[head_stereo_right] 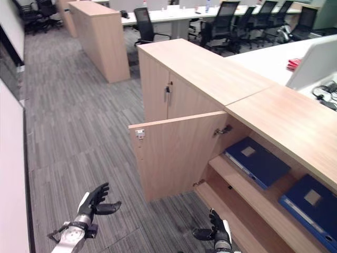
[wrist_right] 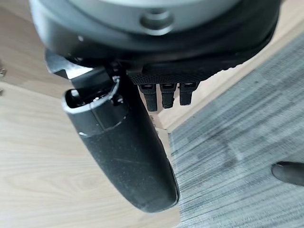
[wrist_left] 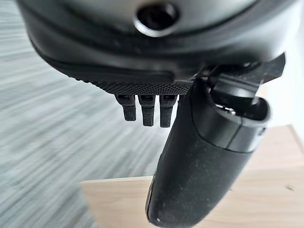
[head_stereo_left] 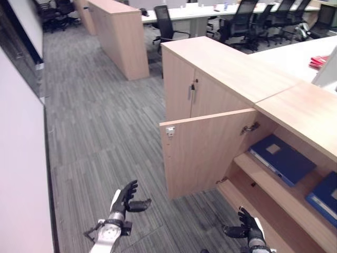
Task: Put the empty folder in the office cabinet
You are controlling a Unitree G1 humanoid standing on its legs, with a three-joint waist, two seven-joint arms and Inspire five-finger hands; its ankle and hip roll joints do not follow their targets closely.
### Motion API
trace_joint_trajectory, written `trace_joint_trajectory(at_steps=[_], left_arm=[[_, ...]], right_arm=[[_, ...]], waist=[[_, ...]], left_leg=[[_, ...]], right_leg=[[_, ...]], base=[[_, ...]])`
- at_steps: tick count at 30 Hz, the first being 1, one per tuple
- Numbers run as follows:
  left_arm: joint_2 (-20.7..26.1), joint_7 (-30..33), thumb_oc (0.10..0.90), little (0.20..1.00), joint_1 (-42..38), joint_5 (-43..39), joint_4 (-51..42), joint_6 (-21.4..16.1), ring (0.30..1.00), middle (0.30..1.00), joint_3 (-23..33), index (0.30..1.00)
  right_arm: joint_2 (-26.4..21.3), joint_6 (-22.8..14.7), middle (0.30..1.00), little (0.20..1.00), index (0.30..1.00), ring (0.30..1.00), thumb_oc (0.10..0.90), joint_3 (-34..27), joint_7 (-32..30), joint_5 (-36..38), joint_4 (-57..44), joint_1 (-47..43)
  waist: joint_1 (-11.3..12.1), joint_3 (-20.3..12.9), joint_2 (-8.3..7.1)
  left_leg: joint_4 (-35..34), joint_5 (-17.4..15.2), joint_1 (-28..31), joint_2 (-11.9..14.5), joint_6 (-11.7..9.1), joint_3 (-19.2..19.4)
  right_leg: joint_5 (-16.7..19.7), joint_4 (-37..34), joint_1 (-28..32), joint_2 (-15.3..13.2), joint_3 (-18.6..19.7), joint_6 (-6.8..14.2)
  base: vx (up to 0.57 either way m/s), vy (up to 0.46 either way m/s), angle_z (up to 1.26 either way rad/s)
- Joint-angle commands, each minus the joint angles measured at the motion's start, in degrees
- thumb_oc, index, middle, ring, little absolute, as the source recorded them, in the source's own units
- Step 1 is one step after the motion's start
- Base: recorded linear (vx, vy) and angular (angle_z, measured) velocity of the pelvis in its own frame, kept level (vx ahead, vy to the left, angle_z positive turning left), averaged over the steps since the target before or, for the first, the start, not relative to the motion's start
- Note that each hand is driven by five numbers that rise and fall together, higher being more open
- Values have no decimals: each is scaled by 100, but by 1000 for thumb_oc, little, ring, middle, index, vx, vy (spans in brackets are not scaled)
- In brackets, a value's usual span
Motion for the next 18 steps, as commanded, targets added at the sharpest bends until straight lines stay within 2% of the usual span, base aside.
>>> trace_joint_trajectory(at_steps=[1,2,6,14,18], left_arm=[[434,250,800,900,-1197,-71,245,-463,900,900,-4,900],[577,307,800,900,-1657,-146,514,-444,900,900,-54,900],[776,350,800,900,-2591,-362,837,-427,900,900,-217,900],[922,361,800,900,-3719,-767,1051,-454,900,900,-470,900],[892,378,800,900,-4017,-932,1158,-473,900,900,-494,900]], right_arm=[[-341,-319,900,900,900,900,800,67,94,-42,-494,-233],[-393,-309,900,900,900,900,800,146,126,-55,-485,-216],[-486,-308,900,900,900,900,800,233,208,-2,-524,-177],[-636,-279,900,900,900,900,800,282,269,50,-493,-244],[-665,-268,900,900,900,900,800,329,290,74,-511,-270]], waist=[[15,-121,27],[-109,-137,46],[-307,-168,64],[-532,-152,81],[-636,-148,75]], left_leg=[[-13,-321,241,258,-398,209],[-13,-320,252,272,-406,247],[-13,-330,281,289,-422,323],[-13,-344,295,318,-428,481],[-13,-363,330,343,-435,562]], right_leg=[[-203,148,289,-394,-133,566],[-186,165,259,-385,-85,580],[-183,243,188,-380,36,598],[-192,430,-22,-364,211,643],[-185,466,-71,-361,288,661]], base=[[34,-27,-20],[29,-22,-22],[39,-18,-29],[26,-4,-7],[39,0,-15]])
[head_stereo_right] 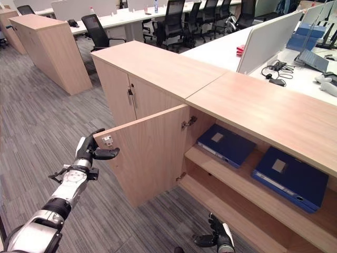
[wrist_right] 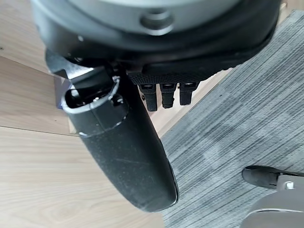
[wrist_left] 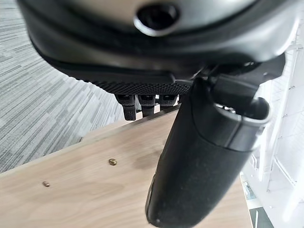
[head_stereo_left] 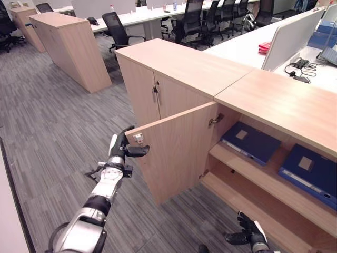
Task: Put the empty folder in the office cabinet
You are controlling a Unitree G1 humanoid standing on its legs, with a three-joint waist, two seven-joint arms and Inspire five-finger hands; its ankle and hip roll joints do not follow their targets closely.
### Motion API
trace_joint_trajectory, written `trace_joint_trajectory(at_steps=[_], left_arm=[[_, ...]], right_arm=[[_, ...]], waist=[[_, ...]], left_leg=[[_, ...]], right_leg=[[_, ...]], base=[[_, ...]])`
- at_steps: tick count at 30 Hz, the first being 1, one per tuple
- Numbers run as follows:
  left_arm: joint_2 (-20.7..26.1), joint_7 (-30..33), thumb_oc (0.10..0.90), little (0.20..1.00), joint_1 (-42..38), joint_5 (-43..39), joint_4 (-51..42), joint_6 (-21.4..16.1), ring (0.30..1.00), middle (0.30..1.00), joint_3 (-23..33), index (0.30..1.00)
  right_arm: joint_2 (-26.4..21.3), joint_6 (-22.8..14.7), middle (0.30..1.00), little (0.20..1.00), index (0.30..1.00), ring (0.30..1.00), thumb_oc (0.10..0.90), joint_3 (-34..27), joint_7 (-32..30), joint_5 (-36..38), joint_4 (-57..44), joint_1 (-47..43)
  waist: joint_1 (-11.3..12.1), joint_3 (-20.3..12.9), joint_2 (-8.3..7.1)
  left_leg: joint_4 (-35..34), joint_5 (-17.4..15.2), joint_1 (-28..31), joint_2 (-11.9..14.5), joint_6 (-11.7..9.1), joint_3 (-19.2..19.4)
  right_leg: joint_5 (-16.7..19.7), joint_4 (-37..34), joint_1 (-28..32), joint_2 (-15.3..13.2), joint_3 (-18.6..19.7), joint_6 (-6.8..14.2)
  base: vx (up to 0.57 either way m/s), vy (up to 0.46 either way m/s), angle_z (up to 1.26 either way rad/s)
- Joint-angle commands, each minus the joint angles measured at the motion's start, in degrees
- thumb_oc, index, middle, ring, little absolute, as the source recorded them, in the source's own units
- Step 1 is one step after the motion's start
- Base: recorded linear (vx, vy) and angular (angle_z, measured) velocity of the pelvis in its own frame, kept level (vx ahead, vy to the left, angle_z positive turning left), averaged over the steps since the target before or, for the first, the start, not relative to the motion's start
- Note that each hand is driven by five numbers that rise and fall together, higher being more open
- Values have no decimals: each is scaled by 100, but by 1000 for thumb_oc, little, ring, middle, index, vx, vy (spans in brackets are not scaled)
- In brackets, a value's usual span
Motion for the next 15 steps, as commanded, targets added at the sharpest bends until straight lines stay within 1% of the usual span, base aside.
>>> trace_joint_trajectory(at_steps=[1,4,7,9,12,13,14,15], left_arm=[[279,102,800,900,-1333,-291,294,-573,900,900,-73,900],[164,102,800,900,-1517,-374,324,-588,900,900,-144,900],[80,105,800,900,-1554,-367,309,-592,900,900,-193,900],[-63,93,800,900,-1519,-376,195,-615,900,900,-263,900],[-328,51,800,900,-1270,-321,-243,-663,900,900,-443,900],[-330,58,800,900,-1257,-316,-259,-656,900,900,-445,900],[-614,-29,800,900,-889,-343,-621,-686,900,900,-549,900],[-736,-79,800,900,-665,-325,-819,-695,900,900,-610,900]], right_arm=[[-242,-353,900,900,900,900,800,99,2,80,-476,-288],[-258,-351,900,900,900,900,800,125,20,80,-503,-273],[-261,-348,900,900,900,900,800,121,14,70,-493,-268],[-268,-342,900,900,900,900,800,115,1,58,-476,-280],[-233,-330,900,900,900,900,800,74,-38,67,-413,-292],[-233,-331,900,900,900,900,800,74,-39,66,-411,-287],[-182,-319,900,900,900,900,800,23,-87,72,-358,-309],[-163,-310,900,900,900,900,800,-12,-110,64,-351,-316]], waist=[[-24,-83,-13],[-103,-88,-31],[-128,-93,-40],[-138,-93,-59],[-117,-83,-92],[-115,-88,-92],[-73,-62,-116],[-50,-53,-128]], left_leg=[[-9,-307,381,255,-358,84],[-9,-321,424,268,-374,150],[-9,-331,434,273,-373,158],[-9,-336,440,279,-374,146],[-9,-341,437,281,-366,108],[-9,-341,437,281,-366,108],[-9,-355,441,280,-343,72],[-9,-362,443,277,-329,56]], right_leg=[[-339,427,211,-447,-1,711],[-348,445,203,-429,37,716],[-352,446,208,-424,44,712],[-362,459,204,-415,42,710],[-375,502,204,-406,29,702],[-377,504,203,-407,30,702],[-403,560,194,-405,25,688],[-419,593,191,-405,25,683]], base=[[49,8,-9],[57,6,-5],[39,5,-10],[38,1,-3],[0,0,0],[0,0,0],[0,0,0],[0,0,0]])
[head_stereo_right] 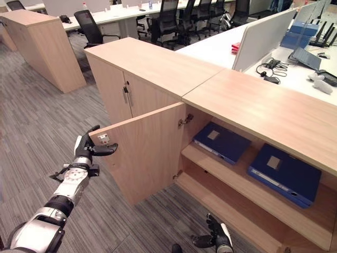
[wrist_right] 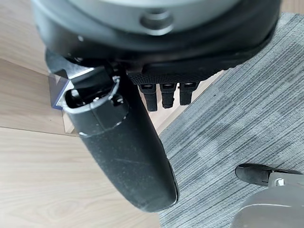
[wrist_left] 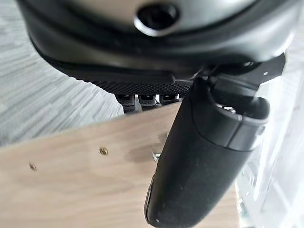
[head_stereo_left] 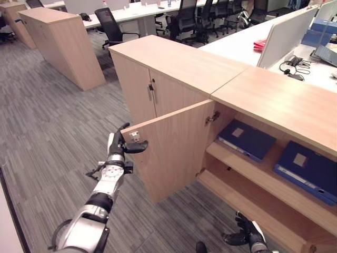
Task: Put the empty folder in the office cabinet
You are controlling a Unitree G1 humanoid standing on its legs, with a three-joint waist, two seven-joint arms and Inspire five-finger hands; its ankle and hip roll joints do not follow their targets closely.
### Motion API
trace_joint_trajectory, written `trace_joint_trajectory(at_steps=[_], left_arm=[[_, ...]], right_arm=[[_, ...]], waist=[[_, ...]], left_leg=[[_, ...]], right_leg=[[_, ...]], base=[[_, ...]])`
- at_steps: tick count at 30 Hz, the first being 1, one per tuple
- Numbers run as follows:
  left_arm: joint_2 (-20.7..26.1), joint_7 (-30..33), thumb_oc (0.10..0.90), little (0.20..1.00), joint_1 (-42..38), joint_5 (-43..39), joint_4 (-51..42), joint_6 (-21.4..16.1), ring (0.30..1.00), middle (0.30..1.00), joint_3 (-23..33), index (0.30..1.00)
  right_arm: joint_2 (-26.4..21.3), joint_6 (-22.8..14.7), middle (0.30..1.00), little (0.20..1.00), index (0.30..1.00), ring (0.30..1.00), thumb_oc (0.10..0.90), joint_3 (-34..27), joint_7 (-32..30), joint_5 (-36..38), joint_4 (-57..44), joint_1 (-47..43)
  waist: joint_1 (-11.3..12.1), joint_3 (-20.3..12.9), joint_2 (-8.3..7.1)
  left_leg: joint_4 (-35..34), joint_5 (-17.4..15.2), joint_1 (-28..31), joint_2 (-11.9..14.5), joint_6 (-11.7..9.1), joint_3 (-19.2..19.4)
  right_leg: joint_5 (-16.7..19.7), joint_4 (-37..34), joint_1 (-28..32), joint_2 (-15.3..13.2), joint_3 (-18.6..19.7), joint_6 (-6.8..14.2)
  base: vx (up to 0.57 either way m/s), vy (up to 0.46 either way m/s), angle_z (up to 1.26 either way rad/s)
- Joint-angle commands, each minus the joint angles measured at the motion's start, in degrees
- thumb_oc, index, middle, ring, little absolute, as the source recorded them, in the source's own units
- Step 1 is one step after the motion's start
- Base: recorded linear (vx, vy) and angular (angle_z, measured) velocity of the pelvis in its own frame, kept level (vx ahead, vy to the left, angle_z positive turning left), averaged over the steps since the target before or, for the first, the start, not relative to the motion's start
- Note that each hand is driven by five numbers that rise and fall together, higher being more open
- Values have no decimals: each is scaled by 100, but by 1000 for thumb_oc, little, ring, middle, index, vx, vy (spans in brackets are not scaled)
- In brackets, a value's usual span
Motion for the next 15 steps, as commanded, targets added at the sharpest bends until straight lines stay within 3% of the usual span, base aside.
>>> trace_joint_trajectory(at_steps=[1,5,7,11,13,15], left_arm=[[-544,-473,800,900,-513,259,-755,-672,900,900,-569,900],[-624,-697,800,900,343,594,-1522,-660,900,900,-776,900],[-557,-1135,800,900,1346,567,-2181,-605,900,900,-883,900],[-212,-1484,800,900,2050,430,-2836,-590,900,900,-783,900],[-122,-1615,800,900,2309,232,-3051,-545,900,900,-758,900],[100,-1749,800,900,2436,193,-3363,-521,900,900,-727,900]], right_arm=[[-158,-319,900,900,900,900,800,-112,-187,56,-347,-355],[-66,-304,900,900,900,900,800,-311,-261,20,-374,-355],[48,-288,900,900,900,900,800,-552,-344,45,-373,-381],[195,-307,900,900,900,900,800,-724,-506,107,-457,-678],[270,-330,900,900,900,900,800,-742,-534,195,-503,-748],[281,-318,900,900,900,900,800,-742,-557,209,-490,-855]], waist=[[-118,-52,11],[-7,-6,-23],[115,64,-39],[324,305,-47],[394,360,-49],[480,413,21]], left_leg=[[-9,-358,456,293,-307,-77],[-9,-387,487,281,-253,-105],[-9,-389,504,257,-199,-81],[-2,-340,312,293,-161,282],[22,-284,196,340,-177,427],[43,-239,104,418,-177,517]], right_leg=[[-456,632,235,-409,-95,655],[-481,745,214,-422,-94,648],[-440,782,181,-443,-18,682],[-74,878,-199,-604,-41,898],[158,920,-360,-742,-73,974],[76,1033,-436,-873,-272,938]], base=[[0,0,0],[-1,41,4],[-15,62,-6],[-126,-11,-18],[-153,-69,-113],[-171,-59,-62]])
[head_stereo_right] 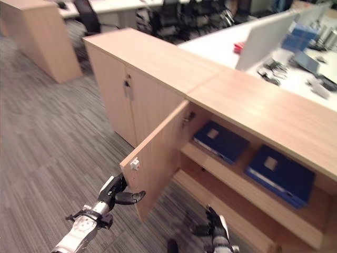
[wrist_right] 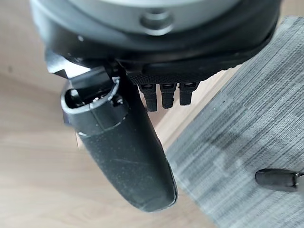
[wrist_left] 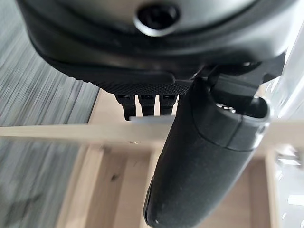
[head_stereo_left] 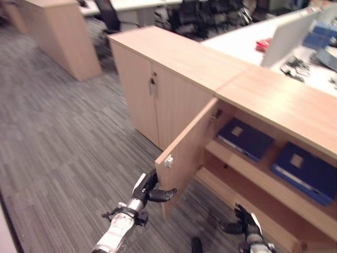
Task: Put the empty folder in the office cabinet
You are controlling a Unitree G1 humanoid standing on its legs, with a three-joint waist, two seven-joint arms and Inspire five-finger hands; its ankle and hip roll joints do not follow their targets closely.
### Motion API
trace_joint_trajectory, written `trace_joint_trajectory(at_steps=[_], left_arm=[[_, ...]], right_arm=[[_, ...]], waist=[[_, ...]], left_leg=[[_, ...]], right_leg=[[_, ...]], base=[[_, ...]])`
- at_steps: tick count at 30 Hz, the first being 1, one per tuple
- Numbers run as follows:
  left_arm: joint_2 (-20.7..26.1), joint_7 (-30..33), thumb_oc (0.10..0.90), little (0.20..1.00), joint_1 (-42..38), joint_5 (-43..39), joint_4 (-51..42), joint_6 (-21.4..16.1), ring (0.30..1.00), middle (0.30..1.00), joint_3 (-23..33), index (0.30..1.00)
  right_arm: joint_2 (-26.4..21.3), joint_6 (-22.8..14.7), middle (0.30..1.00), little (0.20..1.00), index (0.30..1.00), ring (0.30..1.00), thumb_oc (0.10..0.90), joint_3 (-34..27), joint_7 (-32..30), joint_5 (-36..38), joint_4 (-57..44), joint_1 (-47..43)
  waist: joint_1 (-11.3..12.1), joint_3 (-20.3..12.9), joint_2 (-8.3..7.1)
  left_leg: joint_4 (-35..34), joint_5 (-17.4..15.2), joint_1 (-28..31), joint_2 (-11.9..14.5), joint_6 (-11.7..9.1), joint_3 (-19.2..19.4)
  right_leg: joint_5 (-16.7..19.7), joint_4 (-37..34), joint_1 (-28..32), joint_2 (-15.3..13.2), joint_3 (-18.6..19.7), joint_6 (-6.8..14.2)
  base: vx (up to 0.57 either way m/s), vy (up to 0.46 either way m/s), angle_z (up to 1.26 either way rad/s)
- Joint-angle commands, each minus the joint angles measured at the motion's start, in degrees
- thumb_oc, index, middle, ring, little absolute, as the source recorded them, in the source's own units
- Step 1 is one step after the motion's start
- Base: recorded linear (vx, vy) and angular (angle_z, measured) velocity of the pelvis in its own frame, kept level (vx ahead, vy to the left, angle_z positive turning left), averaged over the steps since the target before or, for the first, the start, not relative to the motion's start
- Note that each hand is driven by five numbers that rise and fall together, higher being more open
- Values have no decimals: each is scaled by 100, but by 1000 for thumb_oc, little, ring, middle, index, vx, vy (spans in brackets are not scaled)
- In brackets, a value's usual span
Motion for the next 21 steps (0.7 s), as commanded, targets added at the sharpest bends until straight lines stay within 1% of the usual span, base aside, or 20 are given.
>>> trace_joint_trajectory(at_steps=[1,3,4,5,6,7,8,9,13,15,16,18,19,20,21], left_arm=[[126,-412,800,900,-563,-153,-948,-446,900,900,151,900],[215,-565,800,900,-421,-207,-1187,-385,900,900,111,900],[218,-630,800,900,-392,-237,-1213,-367,900,900,95,900],[170,-681,800,900,-317,-263,-1290,-319,900,900,49,900],[126,-718,800,900,-351,-295,-1284,-312,900,900,11,900],[61,-775,800,900,-415,-371,-1307,-279,900,900,-56,900],[-38,-763,800,900,-431,-381,-1339,-306,900,900,-96,900],[-87,-743,800,900,-446,-391,-1347,-293,900,900,-120,900],[-344,-662,800,900,-591,-521,-1347,-277,900,900,-208,900],[-441,-623,800,900,-674,-540,-1293,-278,900,900,-262,900],[-514,-529,800,900,-746,-518,-1252,-279,900,900,-276,900],[-524,-527,800,900,-755,-516,-1245,-282,900,900,-272,900],[-657,-310,800,900,-768,-606,-1035,-287,900,900,-219,900],[-734,-226,800,900,-771,-666,-871,-290,900,900,-164,900],[-818,-59,800,900,-780,-748,-646,-263,900,900,-93,900]], right_arm=[[-175,-307,900,900,900,900,800,-210,-284,184,-433,-307],[-141,-292,900,900,900,900,800,-105,-282,134,-333,-398],[-142,-292,900,900,900,900,800,-27,-258,100,-291,-423],[-113,-265,900,900,900,900,800,33,-249,77,-278,-428],[-127,-272,900,900,900,900,800,58,-223,84,-276,-413],[-132,-259,900,900,900,900,800,99,-195,88,-255,-382],[-169,-234,900,900,900,900,800,152,-153,76,-220,-325],[-176,-214,900,900,900,900,800,175,-159,72,-210,-336],[-283,-187,900,900,900,900,800,283,-134,83,-215,-346],[-347,-169,900,900,900,900,800,340,-109,83,-171,-402],[-453,-160,900,900,900,900,800,394,-155,48,-122,-472],[-460,-159,900,900,900,900,800,395,-157,49,-121,-480],[-544,-154,900,900,900,900,800,592,-175,-28,-33,-593],[-582,-147,900,900,900,900,800,656,-156,-59,-49,-597],[-633,-116,900,900,900,900,800,706,-137,-70,-14,-596]], waist=[[199,98,110],[344,63,121],[378,28,79],[399,-26,36],[391,-50,14],[350,-95,24],[298,-167,71],[252,-181,92],[-13,-210,259],[-138,-174,342],[-291,-119,422],[-268,-102,450],[-311,-57,460],[-293,-43,478],[-292,-43,477]], left_leg=[[42,-233,244,320,-337,-93],[116,-209,204,380,-376,227],[202,-198,149,380,-388,351],[228,-169,177,395,-402,504],[291,-148,149,415,-420,553],[324,-115,164,465,-461,597],[326,-88,231,534,-511,651],[321,-50,268,566,-540,686],[380,133,464,823,-719,973],[627,178,497,1055,-842,1157],[1122,415,473,1431,-986,1369],[1165,404,477,1484,-1015,1388],[1765,777,413,1769,-1145,1311],[2003,852,388,1845,-1159,1170],[2102,1009,347,1775,-1160,859]], right_leg=[[3,513,178,-627,-571,198],[-83,638,396,-983,-1617,130],[-77,561,581,-1052,-1974,134],[-23,525,629,-1086,-2072,136],[15,499,643,-1067,-2005,166],[-33,380,702,-995,-1887,167],[-91,112,829,-902,-1784,156],[-110,66,852,-858,-1741,140],[-271,-187,948,-561,-1451,31],[-378,-179,943,-423,-1284,-62],[-530,-177,955,-236,-1117,-159],[-535,-173,954,-194,-1094,-181],[-664,-166,990,55,-758,-344],[-697,-168,1013,153,-611,-423],[-700,-140,1007,203,-438,-464]], base=[[-162,-59,-48],[-171,-82,-80],[-143,-124,-100],[-102,-149,-78],[-43,-207,-55],[-25,-226,-60],[-24,-251,-88],[-25,-216,-76],[-34,-191,-56],[-42,-211,-51],[-21,-196,-76],[22,-142,-102],[91,-183,-87],[108,-202,-91],[52,-63,-126]])
